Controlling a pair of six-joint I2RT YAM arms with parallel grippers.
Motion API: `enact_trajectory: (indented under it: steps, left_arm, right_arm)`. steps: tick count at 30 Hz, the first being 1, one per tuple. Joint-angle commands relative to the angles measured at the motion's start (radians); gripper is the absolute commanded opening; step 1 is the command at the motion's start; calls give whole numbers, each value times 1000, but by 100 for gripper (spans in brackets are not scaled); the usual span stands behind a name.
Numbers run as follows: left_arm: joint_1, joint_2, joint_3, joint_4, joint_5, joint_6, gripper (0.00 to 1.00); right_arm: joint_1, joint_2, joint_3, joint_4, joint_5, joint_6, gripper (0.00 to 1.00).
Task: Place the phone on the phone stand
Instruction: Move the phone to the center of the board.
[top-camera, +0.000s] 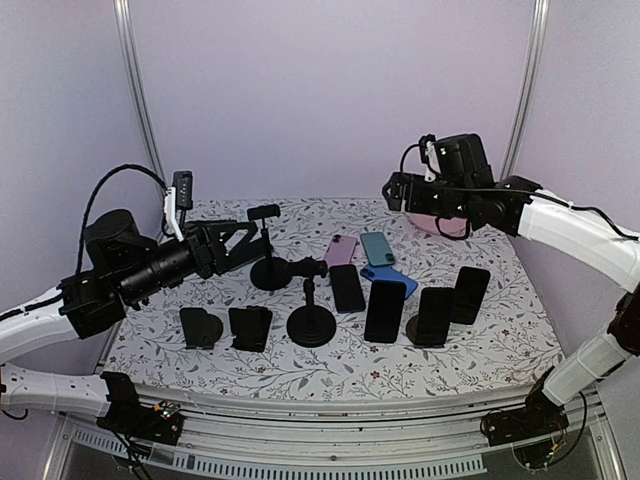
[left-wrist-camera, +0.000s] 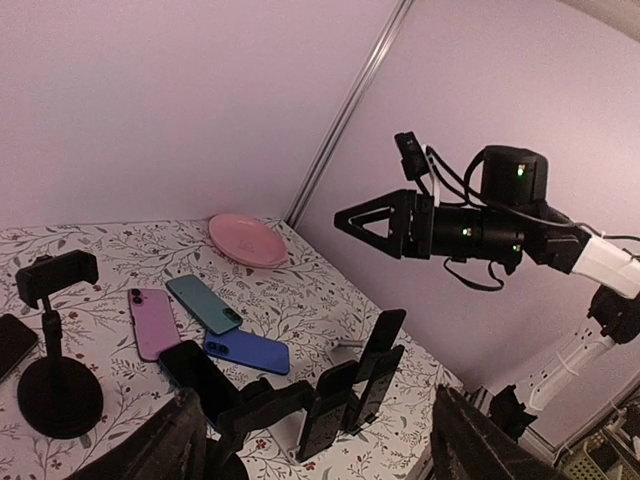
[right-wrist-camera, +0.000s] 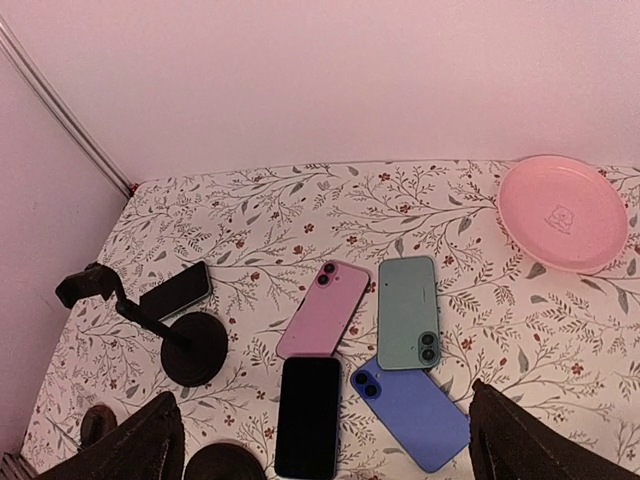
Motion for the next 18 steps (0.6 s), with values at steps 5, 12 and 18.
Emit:
enact_trajectory:
  steps: [5,12,18]
  left_arm:
    - [52,45,74,-39,13,7,78]
    - [142,72,102,-46,78,16,78]
    - [215,107,108,-36,152,5,78]
  right_arm:
    - [-257,311,335,-200,-409,-312,99]
    - [-284,530,446,-342,-491,-524,99]
    - [-280,588,363,-316,-553,-628,99]
